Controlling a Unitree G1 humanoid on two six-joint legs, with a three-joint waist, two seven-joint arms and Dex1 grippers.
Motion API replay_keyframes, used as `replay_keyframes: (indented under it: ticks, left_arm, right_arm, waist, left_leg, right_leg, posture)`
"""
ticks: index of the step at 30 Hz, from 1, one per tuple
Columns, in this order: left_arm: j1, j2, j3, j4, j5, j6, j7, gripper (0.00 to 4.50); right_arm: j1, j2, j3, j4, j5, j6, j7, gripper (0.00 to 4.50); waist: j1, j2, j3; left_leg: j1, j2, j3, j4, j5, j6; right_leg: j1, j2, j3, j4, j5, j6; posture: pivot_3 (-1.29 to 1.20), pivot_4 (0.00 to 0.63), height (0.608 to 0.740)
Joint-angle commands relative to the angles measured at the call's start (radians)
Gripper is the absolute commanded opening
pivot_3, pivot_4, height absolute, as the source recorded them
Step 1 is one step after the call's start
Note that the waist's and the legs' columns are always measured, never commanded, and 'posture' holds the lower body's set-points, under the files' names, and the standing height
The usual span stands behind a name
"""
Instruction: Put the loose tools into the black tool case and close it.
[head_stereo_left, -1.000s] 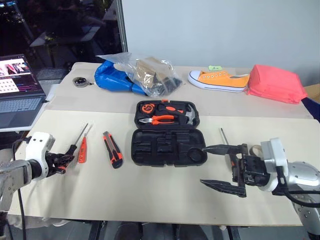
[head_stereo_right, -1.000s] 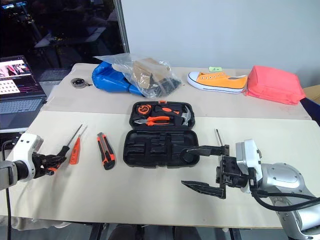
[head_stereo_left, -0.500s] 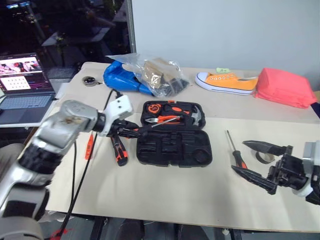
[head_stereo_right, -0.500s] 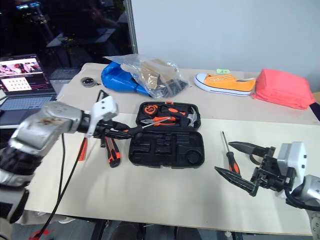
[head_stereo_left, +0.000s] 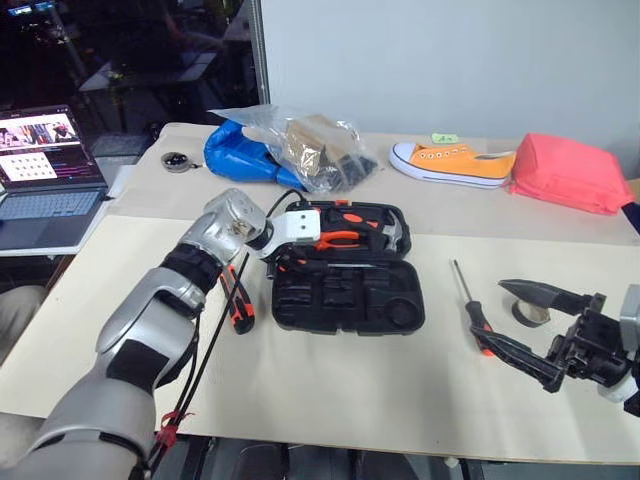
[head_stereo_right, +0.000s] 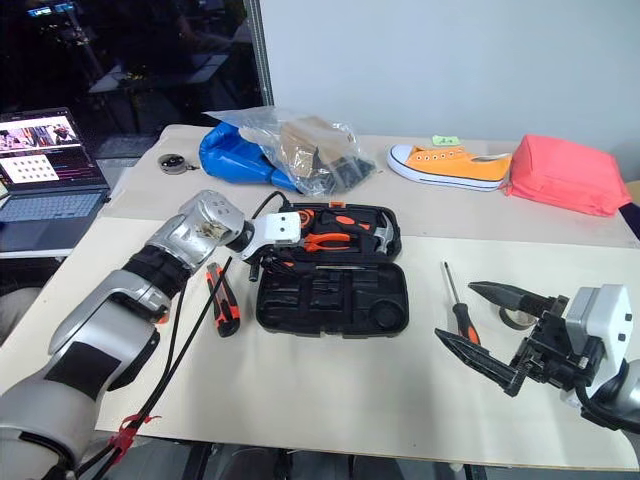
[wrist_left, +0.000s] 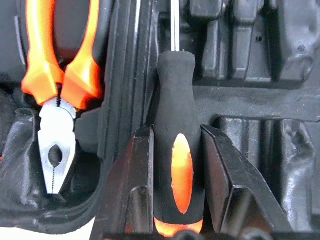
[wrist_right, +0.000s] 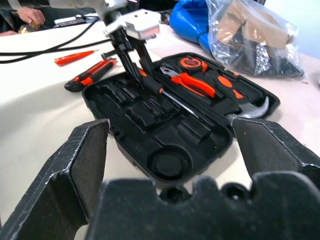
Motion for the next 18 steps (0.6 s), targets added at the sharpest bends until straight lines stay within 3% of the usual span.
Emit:
replay_keyframes:
  ticks: [1,2,7,10,13,14,18]
  left_arm:
    - [-0.024,-0.003,0.018,0.035,0.047,-0.048,-0.022,0.87]
    - [-0.023,-0.005,0.028,0.033,0.046,-0.051,-0.026,1.87]
    - [-0.009,0.029,0.085,-0.009,0.051,-0.097,-0.023,3.38]
    - [0.033,0.073,0.188,-0.151,-0.03,-0.066,-0.033,3.38]
    - [0.127,0.088,0.305,-0.365,-0.137,0.126,-0.019,3.38]
    - [0.173,0.081,0.337,-0.44,-0.163,0.188,0.013,2.85]
    - [0.333,-0.044,0.464,-0.611,-0.204,0.336,0.285,1.59]
  right_arm:
    - [-0.005,0.001,-0.008,-0.042,0.031,0.009,-0.024,4.5]
    - [-0.007,0.002,-0.003,-0.044,0.032,0.01,-0.028,4.5]
    - [-0.033,-0.003,0.03,-0.035,0.029,0.009,-0.035,4.5]
    - [-0.049,-0.007,0.043,-0.03,0.029,0.007,-0.036,4.5]
    - [-0.067,-0.01,0.053,-0.013,0.024,0.005,-0.032,4.5]
    - [-0.073,-0.009,0.056,-0.008,0.021,0.002,-0.032,4.5]
    - [-0.09,-0.003,0.068,0.007,0.008,-0.005,-0.034,4.5]
  waist:
    - [-0.002,0.0,0.0]
    - [-0.003,0.0,0.0]
    - [-0.002,0.001,-0.001]
    - [-0.008,0.001,0.0]
    - [-0.007,0.002,-0.001]
    - [-0.006,0.003,-0.001]
    - [0.001,0.005,-0.003]
  left_leg:
    - [0.0,0.0,0.0,0.0,0.0,0.0]
    - [0.0,-0.001,-0.001,0.0,0.0,0.0]
    - [0.002,-0.003,-0.002,0.001,0.0,0.0]
    - [0.001,-0.003,-0.004,0.001,0.0,0.001]
    - [0.001,-0.002,-0.006,0.0,0.0,0.001]
    - [0.001,-0.002,-0.007,0.0,0.0,0.001]
    - [0.001,-0.003,-0.009,0.001,-0.001,0.002]
  right_leg:
    - [0.0,0.0,0.0,0.0,0.0,0.0]
    - [0.0,0.0,0.001,0.0,0.0,0.001]
    - [0.001,-0.001,0.001,0.001,0.0,0.002]
    - [0.001,-0.001,0.001,0.001,0.0,0.003]
    - [0.0,-0.001,0.003,0.001,0.002,-0.001]
    - [0.0,-0.001,0.003,0.001,0.002,0.0]
    - [0.001,-0.003,0.004,0.001,0.001,0.002]
  posture:
    - [0.0,0.15,0.74]
    - [0.0,0.15,0.74]
    - [0.0,0.15,0.74]
    - [0.0,0.15,0.74]
    - [0.0,0.15,0.74]
    - [0.0,0.15,0.74]
    - [0.0,0.15,0.74]
